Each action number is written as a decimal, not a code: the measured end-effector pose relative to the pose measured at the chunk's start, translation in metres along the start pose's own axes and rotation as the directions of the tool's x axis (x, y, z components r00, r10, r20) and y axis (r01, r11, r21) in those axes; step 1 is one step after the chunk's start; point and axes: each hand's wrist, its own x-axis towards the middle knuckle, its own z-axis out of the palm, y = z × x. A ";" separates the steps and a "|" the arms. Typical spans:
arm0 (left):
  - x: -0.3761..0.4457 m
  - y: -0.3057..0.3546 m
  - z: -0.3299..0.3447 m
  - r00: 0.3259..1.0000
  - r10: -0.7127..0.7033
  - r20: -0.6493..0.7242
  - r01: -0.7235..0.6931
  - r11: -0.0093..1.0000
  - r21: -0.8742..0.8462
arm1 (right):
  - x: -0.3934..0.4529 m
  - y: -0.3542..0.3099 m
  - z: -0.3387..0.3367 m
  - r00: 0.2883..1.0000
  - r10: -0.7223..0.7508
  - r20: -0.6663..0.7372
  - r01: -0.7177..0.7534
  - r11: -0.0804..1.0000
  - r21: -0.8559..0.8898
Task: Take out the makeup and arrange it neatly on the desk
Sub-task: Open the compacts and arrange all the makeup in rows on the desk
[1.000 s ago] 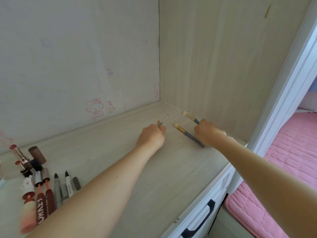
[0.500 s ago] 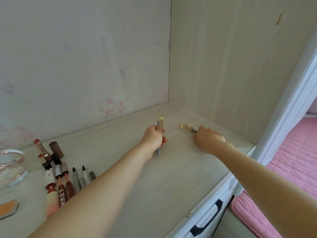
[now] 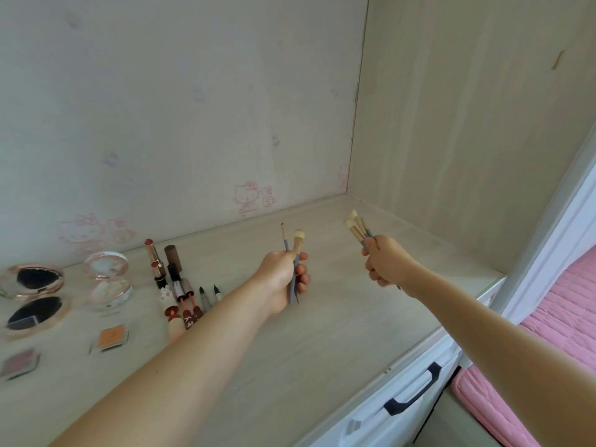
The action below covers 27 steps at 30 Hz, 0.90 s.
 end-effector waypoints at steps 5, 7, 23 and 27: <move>-0.036 0.007 -0.039 0.999 0.033 -0.003 -0.033 0.999 0.025 | -0.027 -0.005 0.032 0.990 -0.061 0.124 0.039 0.984 0.171; -0.049 0.010 -0.057 0.998 0.066 -0.024 -0.064 0.996 0.055 | -0.039 -0.009 0.045 0.984 -0.043 0.173 0.003 0.974 0.227; -0.159 -0.014 -0.221 0.915 0.402 -0.035 -0.204 0.534 0.820 | -0.125 -0.045 0.169 0.876 -0.140 0.462 0.079 0.986 0.150; -0.184 -0.029 -0.253 0.887 0.461 0.024 -0.131 0.202 0.971 | -0.143 -0.046 0.201 0.857 -0.129 0.499 0.089 0.991 0.104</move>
